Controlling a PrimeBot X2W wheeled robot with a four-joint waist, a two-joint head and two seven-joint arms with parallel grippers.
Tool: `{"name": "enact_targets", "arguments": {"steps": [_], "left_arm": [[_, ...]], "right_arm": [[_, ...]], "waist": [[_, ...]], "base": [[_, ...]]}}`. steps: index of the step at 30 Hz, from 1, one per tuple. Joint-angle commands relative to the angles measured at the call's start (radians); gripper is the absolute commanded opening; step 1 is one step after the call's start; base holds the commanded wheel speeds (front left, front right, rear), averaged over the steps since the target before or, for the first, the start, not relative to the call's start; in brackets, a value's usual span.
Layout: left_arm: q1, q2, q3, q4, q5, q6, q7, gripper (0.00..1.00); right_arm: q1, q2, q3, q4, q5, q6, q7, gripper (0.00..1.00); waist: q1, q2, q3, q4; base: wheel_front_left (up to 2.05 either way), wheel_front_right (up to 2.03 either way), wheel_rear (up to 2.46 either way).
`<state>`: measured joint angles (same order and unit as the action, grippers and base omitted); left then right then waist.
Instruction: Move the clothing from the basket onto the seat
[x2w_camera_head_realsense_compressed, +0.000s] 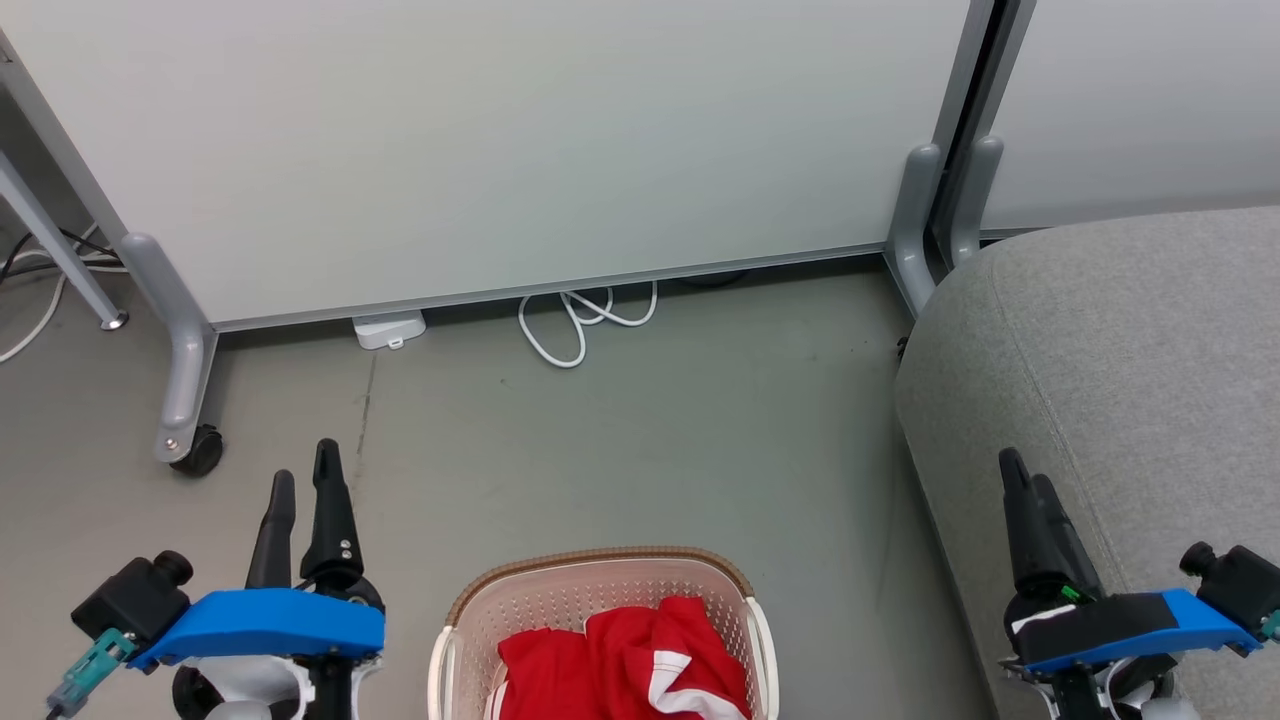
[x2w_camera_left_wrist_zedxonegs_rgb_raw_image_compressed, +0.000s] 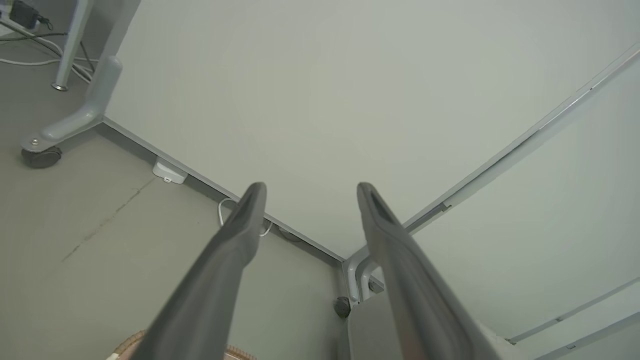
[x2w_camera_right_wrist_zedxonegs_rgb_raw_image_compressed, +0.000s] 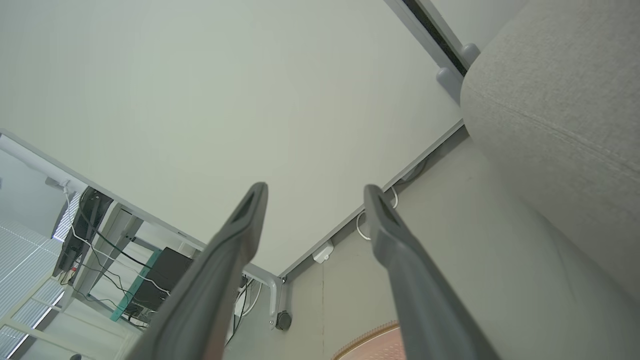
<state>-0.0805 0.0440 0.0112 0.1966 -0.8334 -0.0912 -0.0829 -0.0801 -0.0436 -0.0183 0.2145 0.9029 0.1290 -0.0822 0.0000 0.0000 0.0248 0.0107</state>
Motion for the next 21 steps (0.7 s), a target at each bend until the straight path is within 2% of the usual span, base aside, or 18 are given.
{"name": "enact_targets", "arguments": {"steps": [1, 10, 21], "left_arm": [[-0.027, 0.007, -0.018, -0.013, 0.066, 0.004, -0.013, 1.00], [-0.029, 0.008, -0.056, 0.002, 0.223, 0.014, -0.040, 1.00], [-0.032, 0.017, -0.100, 0.023, 0.363, 0.023, -0.071, 1.00]], "right_arm": [[-0.028, -0.007, 0.007, -0.007, -0.051, 0.001, -0.014, 1.00], [-0.028, -0.007, 0.020, 0.002, -0.189, 0.002, -0.040, 1.00], [-0.023, -0.008, 0.030, 0.018, -0.327, 0.002, -0.071, 1.00]], "waist": [[0.0000, 0.0000, 0.001, 0.001], [0.0000, 0.0000, 0.004, 0.004], [0.0000, 0.0000, 0.005, 0.009]], "base": [[0.00, 0.00, 0.00], [0.00, 0.00, 0.00], [0.00, 0.00, 0.00]]}}
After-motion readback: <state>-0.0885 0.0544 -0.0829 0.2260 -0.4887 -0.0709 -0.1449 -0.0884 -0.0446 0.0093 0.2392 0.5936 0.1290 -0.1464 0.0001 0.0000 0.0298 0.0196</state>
